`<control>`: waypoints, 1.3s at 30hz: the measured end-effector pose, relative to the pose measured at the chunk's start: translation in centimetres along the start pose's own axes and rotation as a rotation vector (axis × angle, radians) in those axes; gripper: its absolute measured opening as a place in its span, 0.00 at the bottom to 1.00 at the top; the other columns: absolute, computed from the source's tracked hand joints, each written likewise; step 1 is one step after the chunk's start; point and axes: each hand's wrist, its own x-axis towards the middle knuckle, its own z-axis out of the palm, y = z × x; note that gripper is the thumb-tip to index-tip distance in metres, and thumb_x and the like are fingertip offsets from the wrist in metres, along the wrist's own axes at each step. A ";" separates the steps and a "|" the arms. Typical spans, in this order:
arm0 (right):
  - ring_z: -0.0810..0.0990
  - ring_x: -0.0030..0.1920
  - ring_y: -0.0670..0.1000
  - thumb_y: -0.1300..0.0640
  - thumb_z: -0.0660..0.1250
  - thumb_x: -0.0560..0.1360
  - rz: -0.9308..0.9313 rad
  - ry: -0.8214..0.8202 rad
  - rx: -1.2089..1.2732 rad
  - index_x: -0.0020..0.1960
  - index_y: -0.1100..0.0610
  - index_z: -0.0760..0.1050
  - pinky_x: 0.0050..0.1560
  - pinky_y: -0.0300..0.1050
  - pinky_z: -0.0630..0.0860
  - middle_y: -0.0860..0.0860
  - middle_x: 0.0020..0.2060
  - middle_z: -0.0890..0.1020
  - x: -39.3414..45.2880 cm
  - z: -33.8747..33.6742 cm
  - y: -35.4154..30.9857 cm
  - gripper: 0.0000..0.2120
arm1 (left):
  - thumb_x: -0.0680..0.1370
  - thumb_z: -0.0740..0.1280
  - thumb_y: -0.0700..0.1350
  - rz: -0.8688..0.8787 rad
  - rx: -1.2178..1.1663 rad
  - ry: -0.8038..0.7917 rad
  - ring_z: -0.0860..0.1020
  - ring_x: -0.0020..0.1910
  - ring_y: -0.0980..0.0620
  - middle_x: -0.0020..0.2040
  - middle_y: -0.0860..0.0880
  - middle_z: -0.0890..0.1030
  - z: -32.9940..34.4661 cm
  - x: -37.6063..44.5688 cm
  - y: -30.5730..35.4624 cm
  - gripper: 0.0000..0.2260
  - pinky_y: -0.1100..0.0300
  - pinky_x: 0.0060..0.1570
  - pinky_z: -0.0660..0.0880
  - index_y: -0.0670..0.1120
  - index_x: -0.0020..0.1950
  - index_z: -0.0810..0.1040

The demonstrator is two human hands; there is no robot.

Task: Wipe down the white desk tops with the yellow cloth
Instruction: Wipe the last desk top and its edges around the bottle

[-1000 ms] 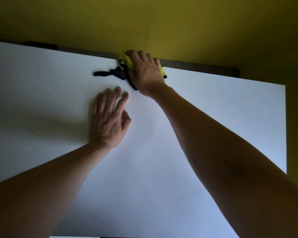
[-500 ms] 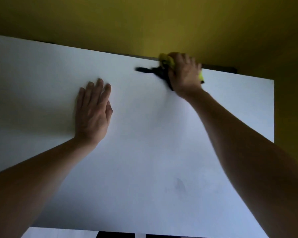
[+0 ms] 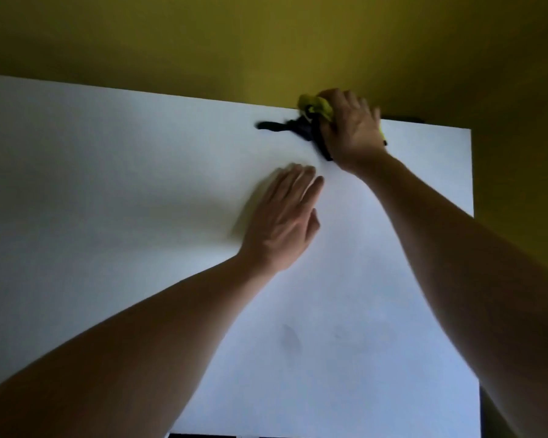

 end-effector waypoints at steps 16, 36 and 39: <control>0.73 0.63 0.57 0.47 0.58 0.81 -0.128 -0.101 0.038 0.73 0.49 0.67 0.62 0.53 0.65 0.52 0.62 0.75 3.0 2.4 -5.8 0.21 | 0.80 0.62 0.43 -0.044 0.017 0.027 0.73 0.73 0.39 0.74 0.42 0.75 1.4 1.1 1.2 0.22 0.46 0.76 0.67 0.42 0.74 0.76; 0.73 0.63 0.58 0.46 0.57 0.81 -0.006 -0.031 0.003 0.71 0.51 0.69 0.61 0.54 0.64 0.54 0.62 0.76 0.3 0.5 -1.7 0.20 | 0.82 0.58 0.43 -0.020 0.043 0.014 0.69 0.77 0.39 0.78 0.42 0.71 1.4 1.2 1.3 0.24 0.44 0.77 0.64 0.42 0.78 0.72; 0.74 0.63 0.58 0.45 0.57 0.81 -0.038 -0.050 -0.016 0.71 0.51 0.68 0.60 0.54 0.65 0.54 0.63 0.76 0.3 -0.1 -0.4 0.21 | 0.82 0.58 0.43 0.007 0.032 0.024 0.69 0.77 0.39 0.78 0.42 0.71 1.5 1.2 0.9 0.23 0.44 0.77 0.65 0.42 0.78 0.72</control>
